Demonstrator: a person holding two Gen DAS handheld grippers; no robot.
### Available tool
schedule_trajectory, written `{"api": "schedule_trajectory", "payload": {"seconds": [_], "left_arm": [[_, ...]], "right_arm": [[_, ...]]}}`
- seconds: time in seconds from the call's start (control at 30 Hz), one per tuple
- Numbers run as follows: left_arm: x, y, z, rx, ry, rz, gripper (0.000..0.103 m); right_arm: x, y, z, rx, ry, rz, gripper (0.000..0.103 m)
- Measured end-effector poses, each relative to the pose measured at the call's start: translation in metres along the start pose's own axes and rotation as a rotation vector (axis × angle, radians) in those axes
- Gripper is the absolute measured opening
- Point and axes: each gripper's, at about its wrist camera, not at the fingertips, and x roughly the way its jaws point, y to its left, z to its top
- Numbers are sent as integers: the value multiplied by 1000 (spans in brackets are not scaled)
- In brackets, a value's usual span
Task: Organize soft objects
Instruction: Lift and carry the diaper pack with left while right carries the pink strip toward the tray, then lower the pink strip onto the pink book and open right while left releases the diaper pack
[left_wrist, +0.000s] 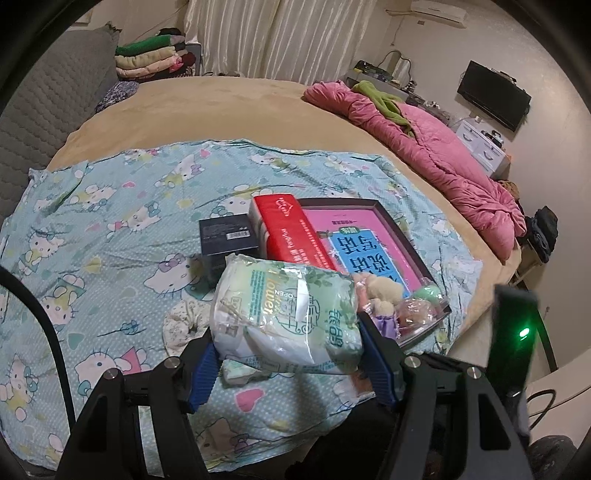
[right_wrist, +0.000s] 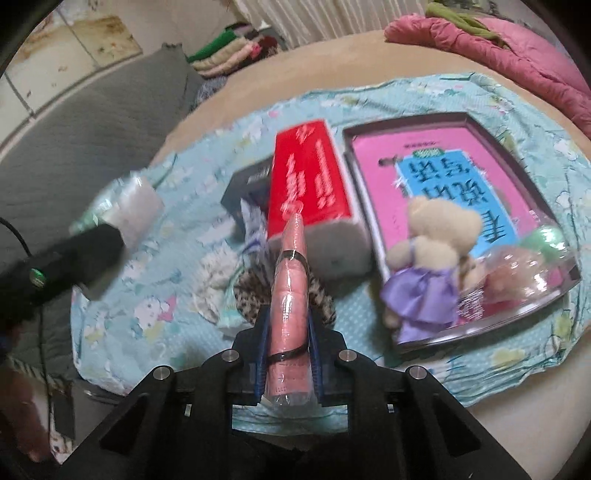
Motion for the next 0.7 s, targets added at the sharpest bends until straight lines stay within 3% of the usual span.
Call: {"api": "schedule_trajectory", "payload": {"seconds": [0.4, 0.7], "left_arm": [[11, -48, 15, 81, -2, -30, 68], [49, -96, 16, 163, 37, -65, 68]], "right_arm": [[-66, -53, 26, 79, -154, -47, 19], [-85, -95, 35, 139, -207, -82, 19]]}}
